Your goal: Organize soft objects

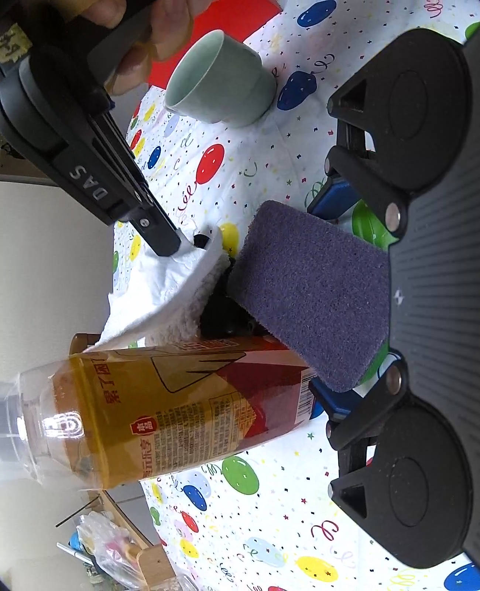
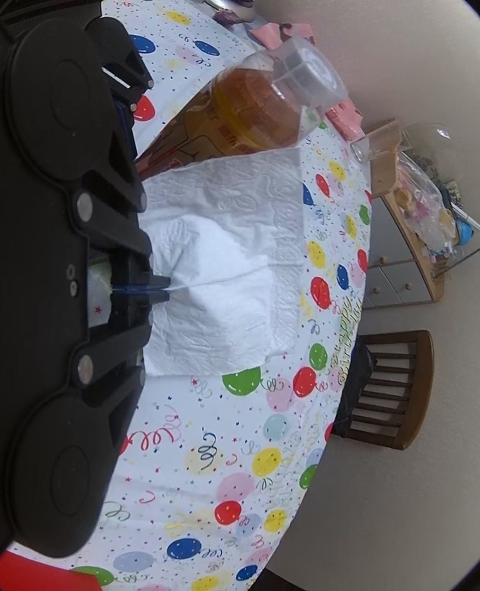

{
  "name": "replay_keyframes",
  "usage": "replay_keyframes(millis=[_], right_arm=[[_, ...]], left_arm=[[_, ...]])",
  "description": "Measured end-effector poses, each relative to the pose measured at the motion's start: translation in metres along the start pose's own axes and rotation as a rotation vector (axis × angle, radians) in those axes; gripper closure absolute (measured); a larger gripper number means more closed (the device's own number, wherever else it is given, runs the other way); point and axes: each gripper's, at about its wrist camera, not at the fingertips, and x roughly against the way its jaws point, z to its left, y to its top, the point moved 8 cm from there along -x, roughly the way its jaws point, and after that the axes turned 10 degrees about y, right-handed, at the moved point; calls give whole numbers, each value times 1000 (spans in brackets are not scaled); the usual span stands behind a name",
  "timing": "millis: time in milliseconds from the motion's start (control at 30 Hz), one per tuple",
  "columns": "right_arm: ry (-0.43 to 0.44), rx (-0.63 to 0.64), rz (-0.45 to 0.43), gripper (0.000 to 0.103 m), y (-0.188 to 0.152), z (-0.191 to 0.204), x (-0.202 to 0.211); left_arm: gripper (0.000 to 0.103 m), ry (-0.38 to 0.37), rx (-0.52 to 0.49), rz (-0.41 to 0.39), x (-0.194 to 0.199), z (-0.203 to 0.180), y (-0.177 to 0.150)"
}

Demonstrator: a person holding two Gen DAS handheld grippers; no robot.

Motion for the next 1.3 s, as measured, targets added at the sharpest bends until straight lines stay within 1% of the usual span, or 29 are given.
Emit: replay_keyframes(millis=[433, 567, 800, 1100, 1300], right_arm=[[-6, -22, -94, 103, -2, 5, 52], [-1, -21, -132, 103, -1, 7, 75], [10, -30, -192, 103, -2, 4, 122], [5, -39, -248, 103, -19, -9, 179], [-5, -49, -280, 103, -36, -27, 220]], left_arm=[[11, 5, 52, -17, 20, 3, 5], [11, 12, 83, -7, 29, 7, 7], [11, -3, 111, -22, 56, 5, 18], [11, -1, 128, -71, 93, -11, 46], [11, -12, 121, -97, 115, -36, 64]])
